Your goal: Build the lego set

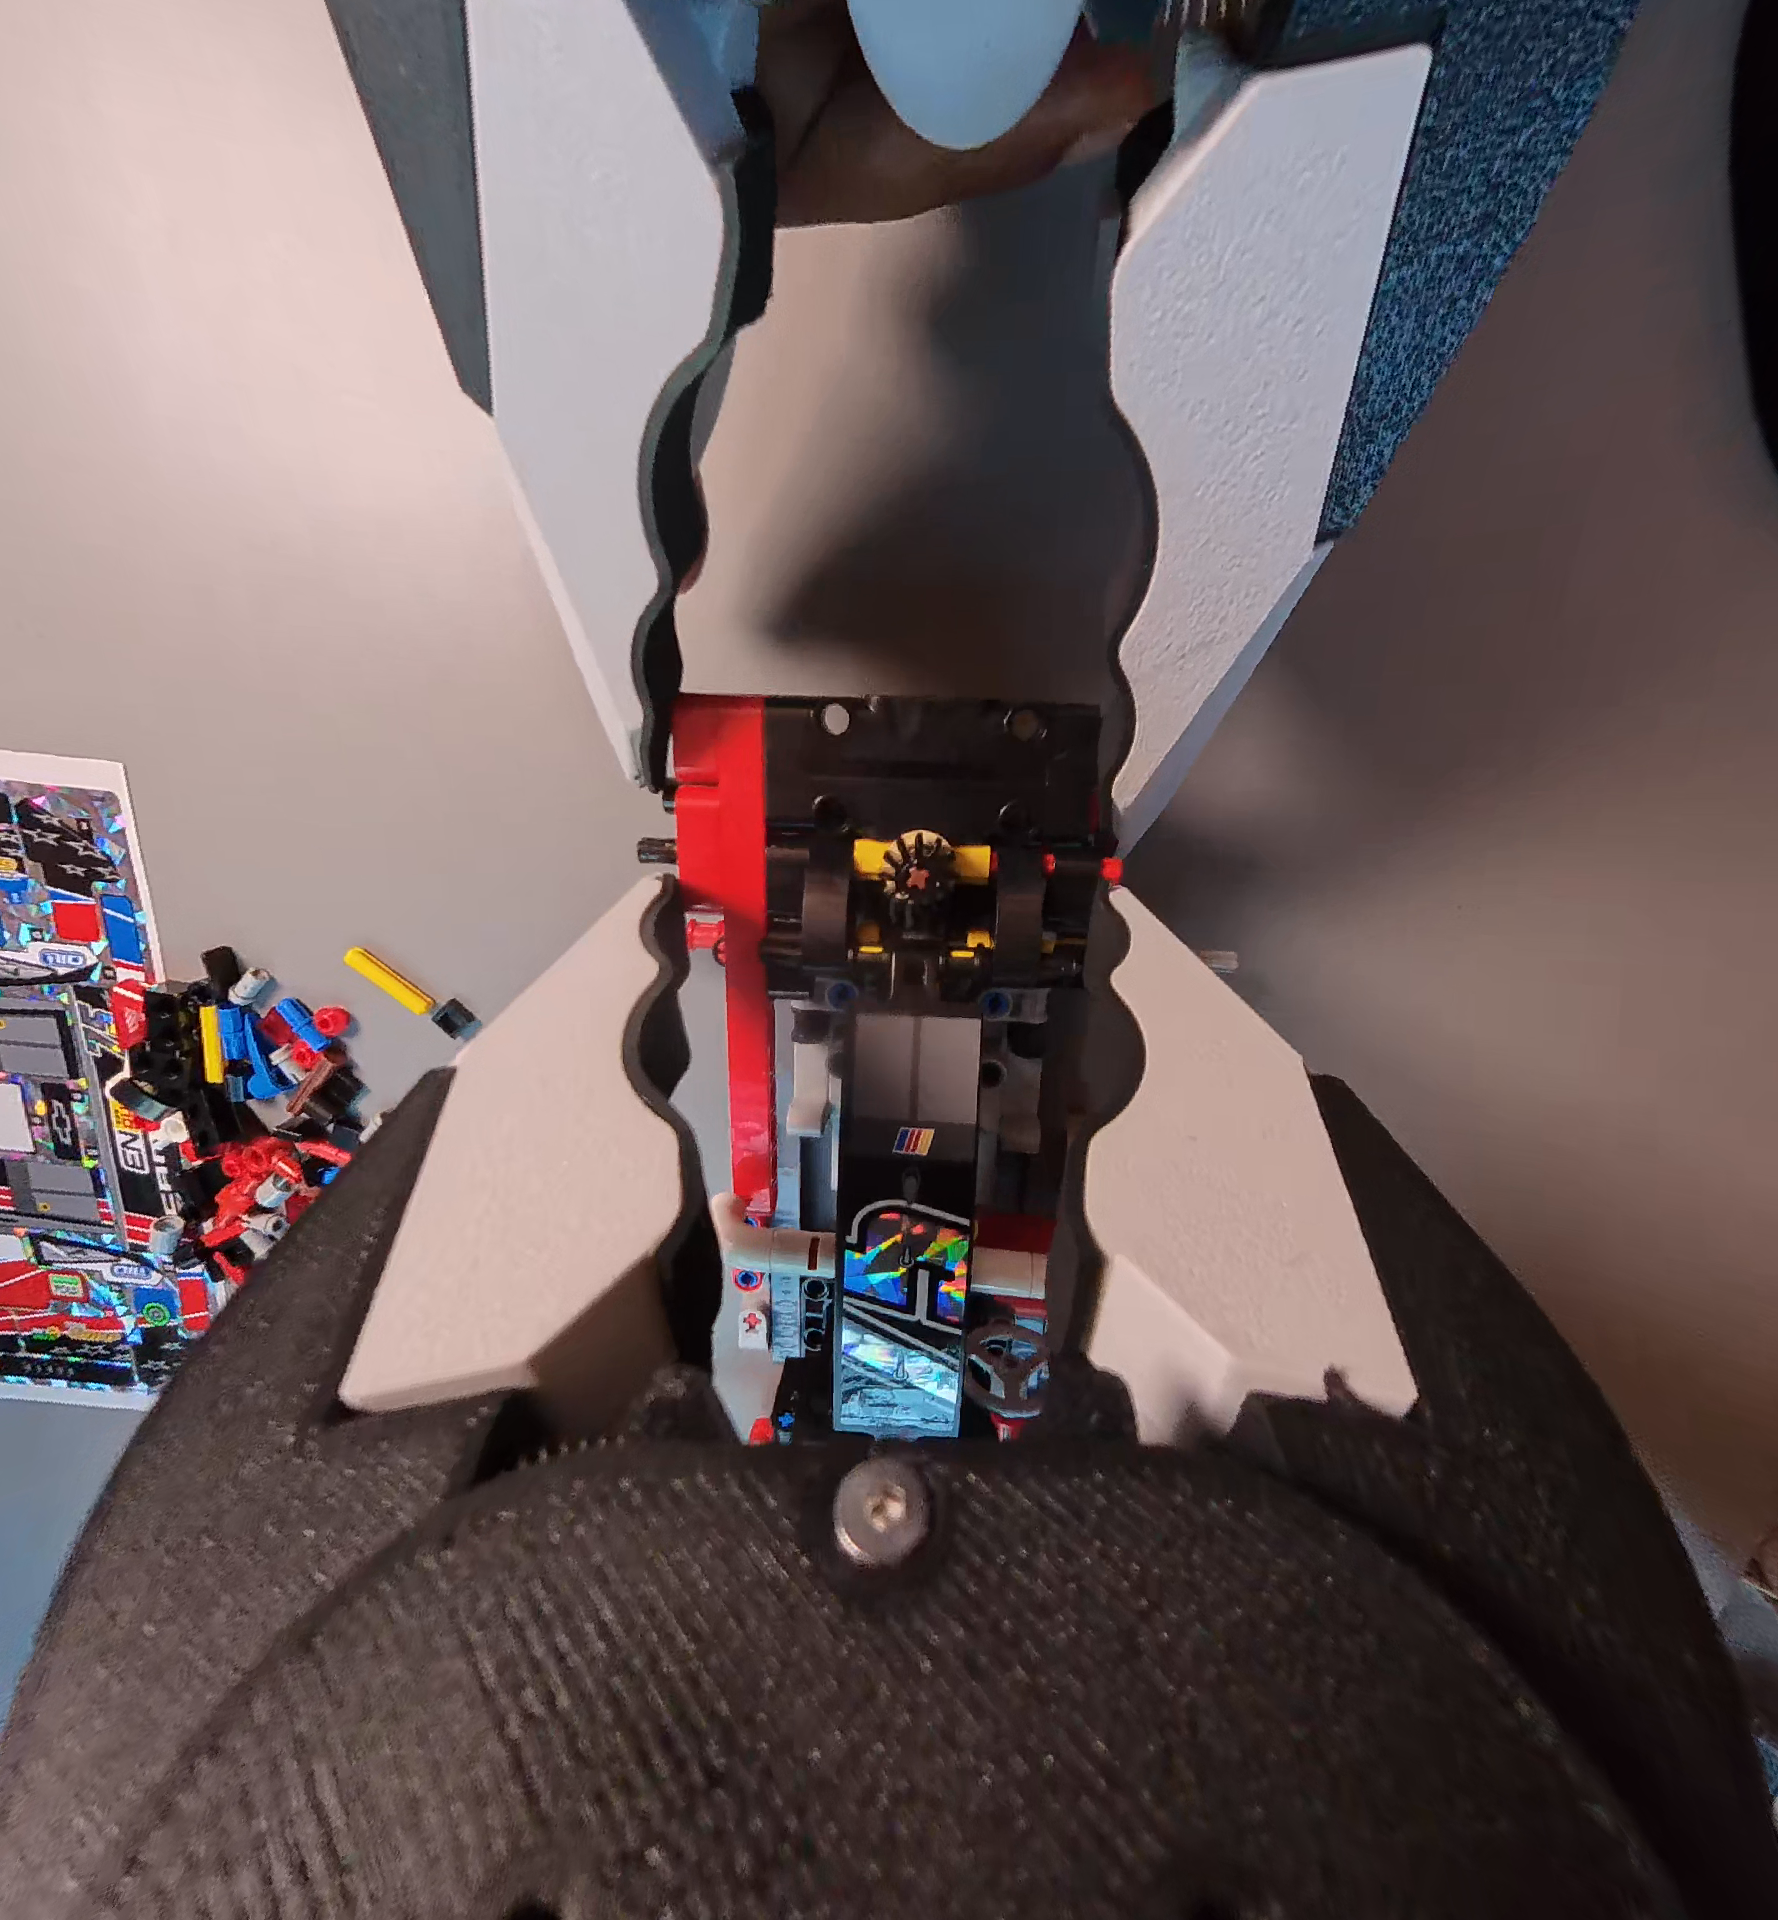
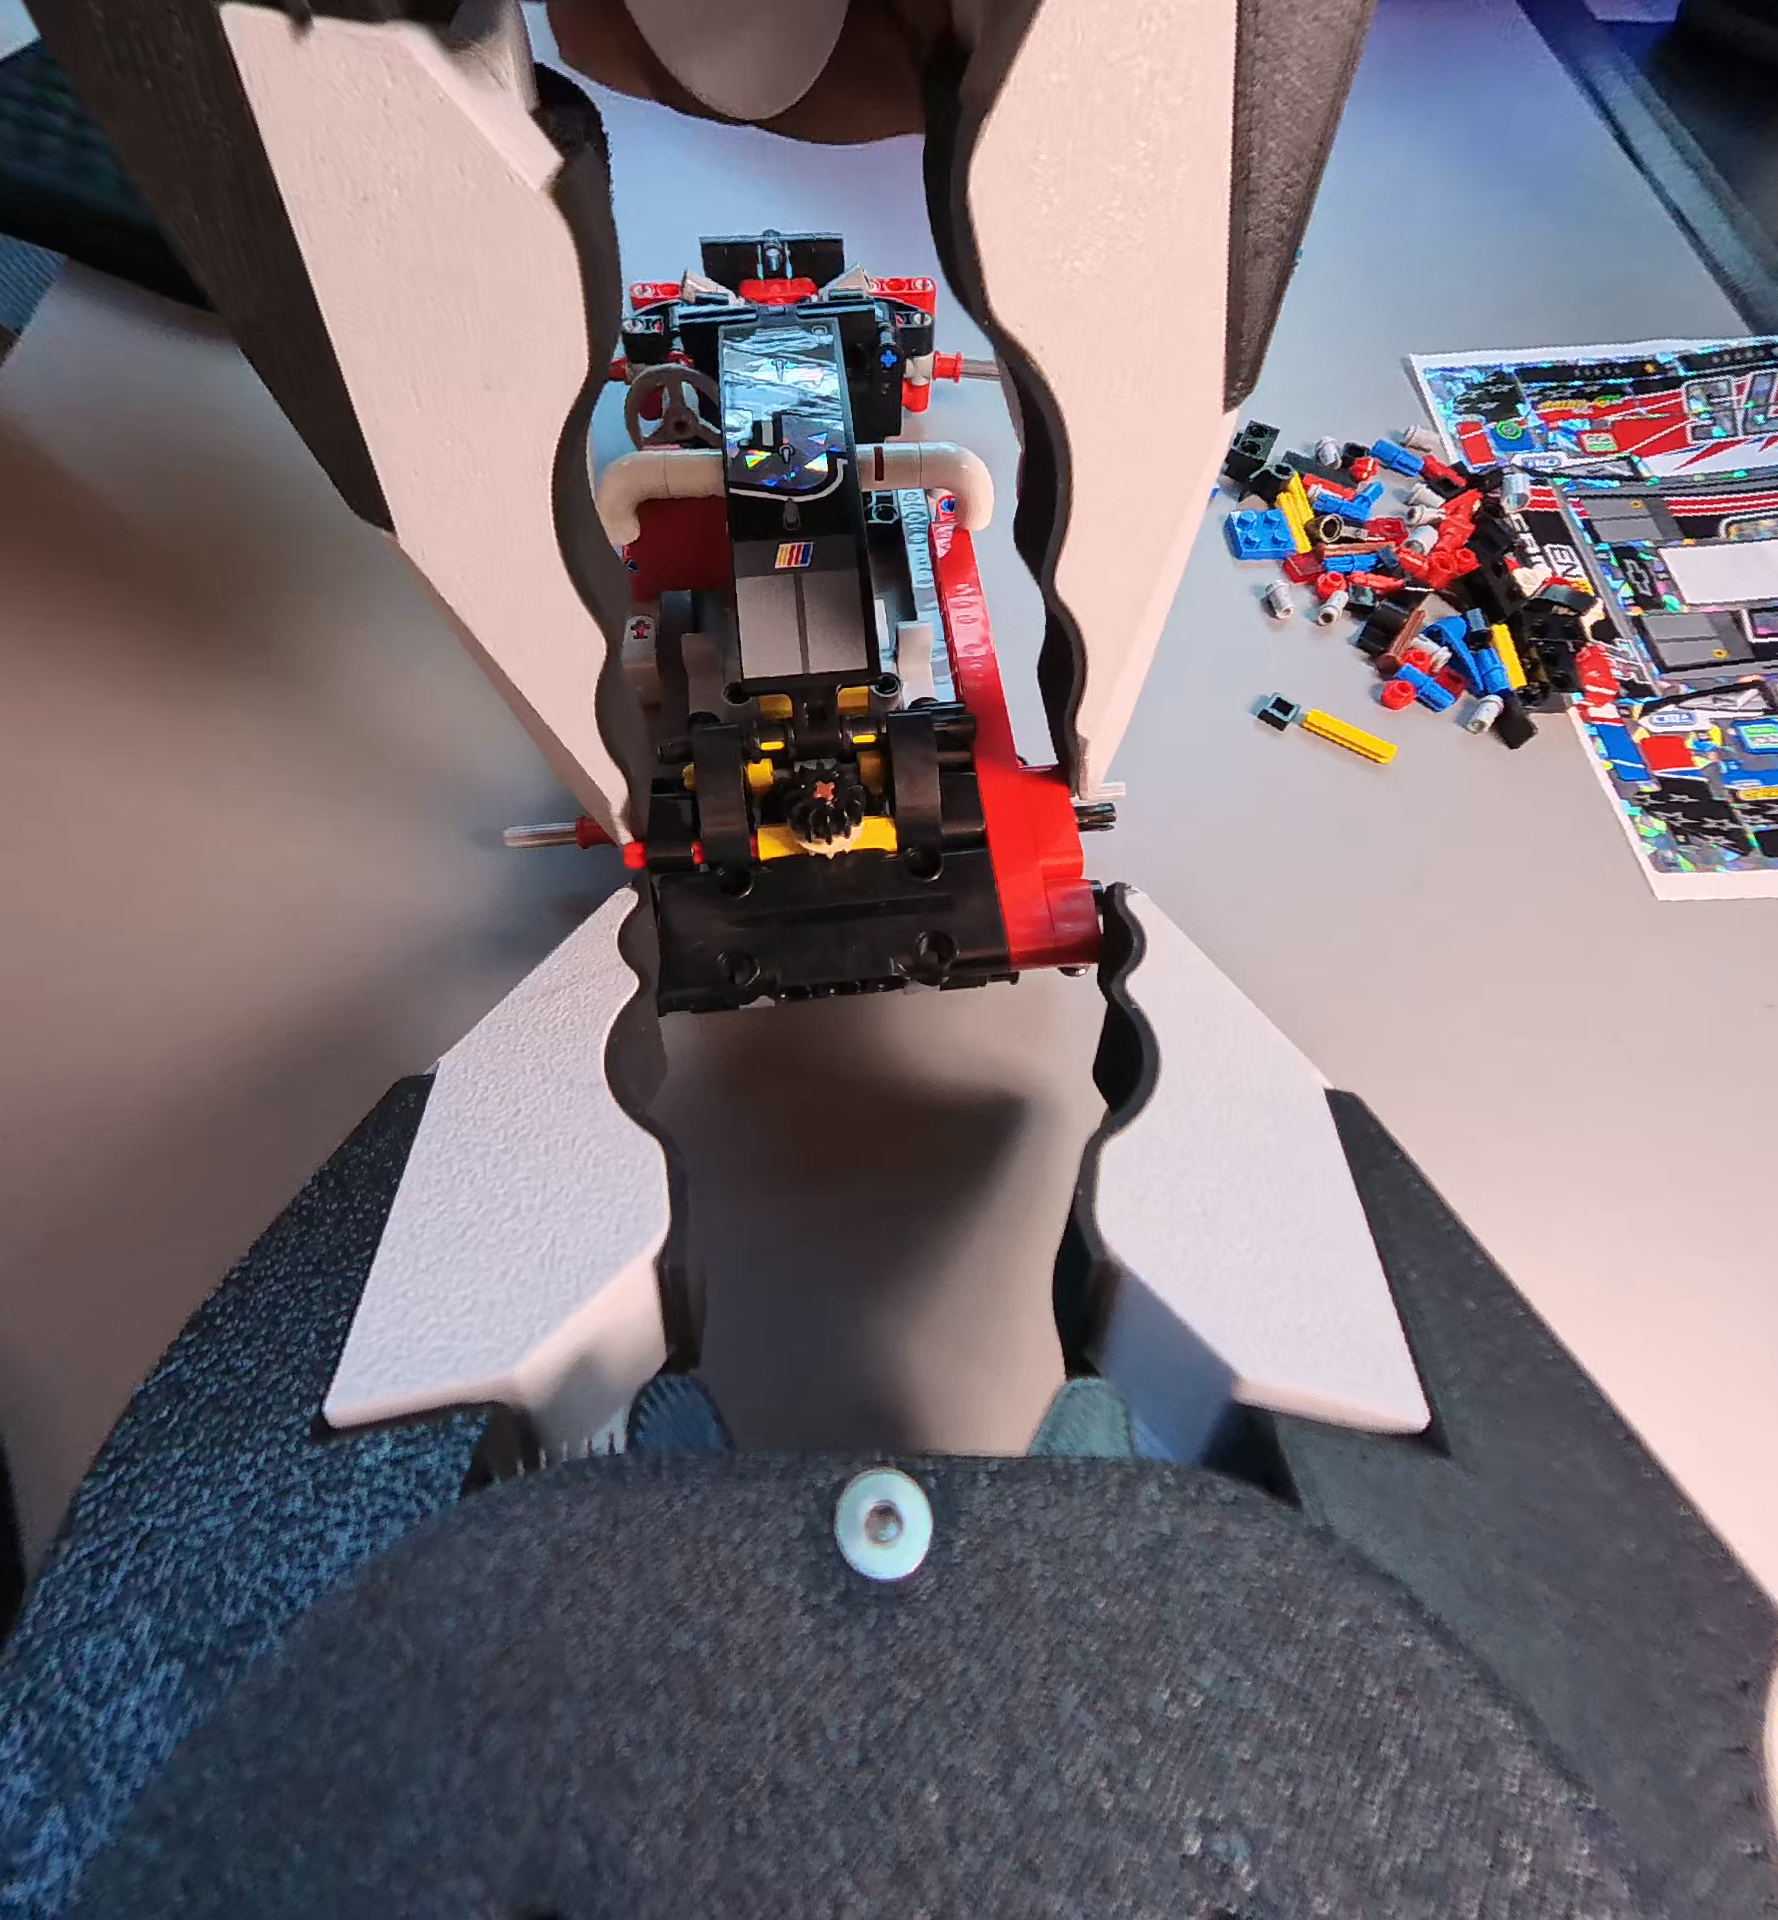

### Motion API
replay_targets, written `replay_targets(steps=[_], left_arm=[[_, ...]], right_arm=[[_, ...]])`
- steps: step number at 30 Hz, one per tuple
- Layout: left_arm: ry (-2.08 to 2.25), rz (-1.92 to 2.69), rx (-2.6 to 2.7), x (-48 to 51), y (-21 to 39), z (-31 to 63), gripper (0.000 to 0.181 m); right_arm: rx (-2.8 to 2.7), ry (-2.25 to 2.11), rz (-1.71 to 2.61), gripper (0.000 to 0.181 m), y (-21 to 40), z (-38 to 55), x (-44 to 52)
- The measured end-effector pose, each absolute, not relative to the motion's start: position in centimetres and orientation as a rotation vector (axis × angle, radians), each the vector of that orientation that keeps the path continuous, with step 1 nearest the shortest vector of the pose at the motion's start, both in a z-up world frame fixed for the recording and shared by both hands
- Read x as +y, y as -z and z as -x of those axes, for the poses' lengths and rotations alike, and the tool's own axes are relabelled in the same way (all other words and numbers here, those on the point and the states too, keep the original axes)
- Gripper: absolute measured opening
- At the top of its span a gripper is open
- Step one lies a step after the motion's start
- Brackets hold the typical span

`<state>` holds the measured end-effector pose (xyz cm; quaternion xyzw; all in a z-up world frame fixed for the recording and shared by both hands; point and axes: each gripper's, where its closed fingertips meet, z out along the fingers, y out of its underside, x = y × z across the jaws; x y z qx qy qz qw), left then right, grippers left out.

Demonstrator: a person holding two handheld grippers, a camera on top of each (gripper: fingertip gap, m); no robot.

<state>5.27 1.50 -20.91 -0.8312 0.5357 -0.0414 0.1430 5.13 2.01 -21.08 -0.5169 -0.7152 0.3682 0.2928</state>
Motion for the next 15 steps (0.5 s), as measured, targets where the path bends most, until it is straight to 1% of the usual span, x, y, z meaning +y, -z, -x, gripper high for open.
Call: replay_targets(steps=[11,14,15], left_arm=[[0.102,2.435,1.546,1.38,20.92,-5.10,0.073],[0.101,2.412,1.570,1.34,20.91,-5.12,0.074],[0.103,2.386,1.565,1.44,20.85,-5.18,0.079]], right_arm=[[-1.908,-0.996,1.374,0.082,21.00,-5.08,1.78],[-1.908,-0.995,1.373,0.083,21.04,-5.02,1.73],[-1.909,-0.990,1.368,0.083,21.05,-5.02,1.77]])
